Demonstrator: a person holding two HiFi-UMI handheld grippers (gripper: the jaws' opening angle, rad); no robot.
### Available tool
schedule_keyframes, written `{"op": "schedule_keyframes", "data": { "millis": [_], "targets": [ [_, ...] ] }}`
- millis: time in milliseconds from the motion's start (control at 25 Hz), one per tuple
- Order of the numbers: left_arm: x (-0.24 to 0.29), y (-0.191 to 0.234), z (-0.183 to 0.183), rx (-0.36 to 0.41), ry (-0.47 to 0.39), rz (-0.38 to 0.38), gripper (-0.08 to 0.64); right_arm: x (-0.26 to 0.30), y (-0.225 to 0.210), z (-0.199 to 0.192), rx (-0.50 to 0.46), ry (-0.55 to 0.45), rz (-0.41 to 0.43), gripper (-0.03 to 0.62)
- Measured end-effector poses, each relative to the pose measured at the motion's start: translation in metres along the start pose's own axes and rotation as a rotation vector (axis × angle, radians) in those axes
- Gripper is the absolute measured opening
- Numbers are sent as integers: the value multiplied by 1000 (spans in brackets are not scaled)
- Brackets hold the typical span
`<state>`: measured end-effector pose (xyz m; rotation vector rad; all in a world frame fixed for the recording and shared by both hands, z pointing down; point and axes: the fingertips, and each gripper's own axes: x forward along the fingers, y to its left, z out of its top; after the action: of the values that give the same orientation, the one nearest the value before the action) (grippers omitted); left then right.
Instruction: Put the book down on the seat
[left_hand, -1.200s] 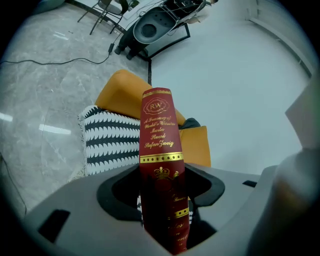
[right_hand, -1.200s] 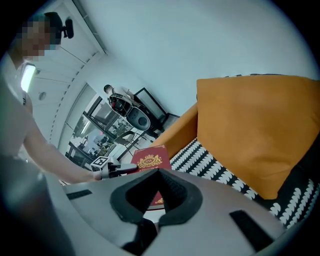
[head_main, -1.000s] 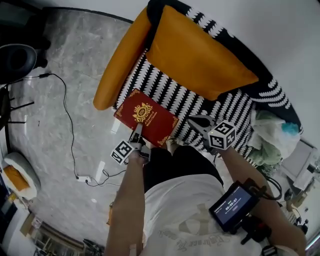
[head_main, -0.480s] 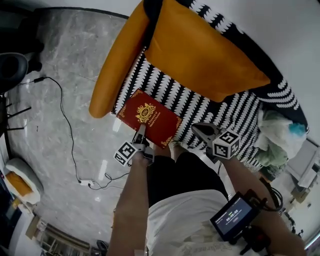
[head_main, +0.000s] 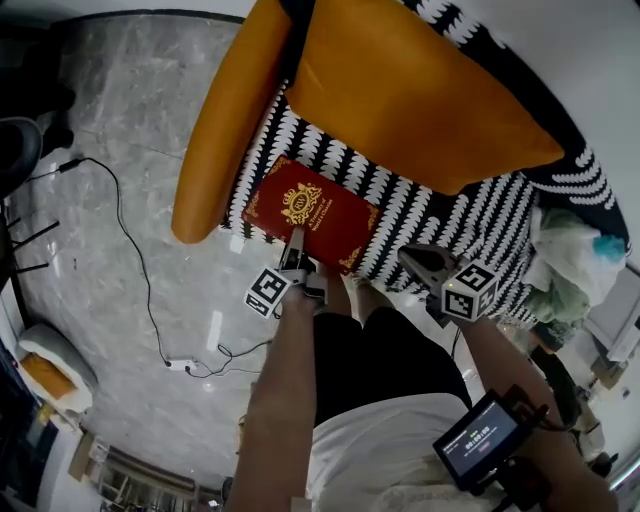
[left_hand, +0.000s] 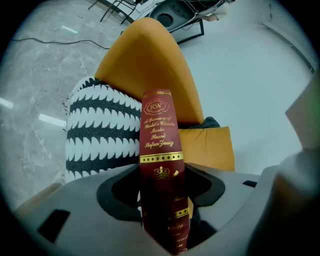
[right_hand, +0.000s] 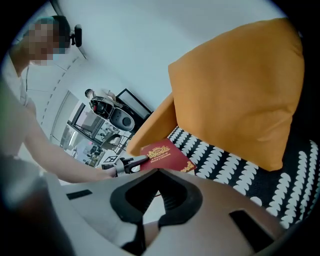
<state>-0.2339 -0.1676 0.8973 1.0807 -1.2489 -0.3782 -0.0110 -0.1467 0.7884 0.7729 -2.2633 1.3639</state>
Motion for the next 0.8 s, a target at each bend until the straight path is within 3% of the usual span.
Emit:
{"op": "schedule_keyframes", "data": {
  "millis": [80,200,400,560,800],
  "targets": [
    [-3,-4,1,36,-130,-42,250,2,-17,-13,-55,-34,90,14],
    [-2,-5,-11,35,-188,-64,250,-8,-27,-31,-61,-43,106,14],
    [20,-3,-5,56,-203,-71,250,-5,-41,-35,-31,-47,88,15],
    [30,6,-7,101,-161,-42,250,-3,-47,-39,7,-50,83,14],
    [33,10,-13,78,-124,-46,252,-9,-50,-38,52,-71,77,14]
  ]
}}
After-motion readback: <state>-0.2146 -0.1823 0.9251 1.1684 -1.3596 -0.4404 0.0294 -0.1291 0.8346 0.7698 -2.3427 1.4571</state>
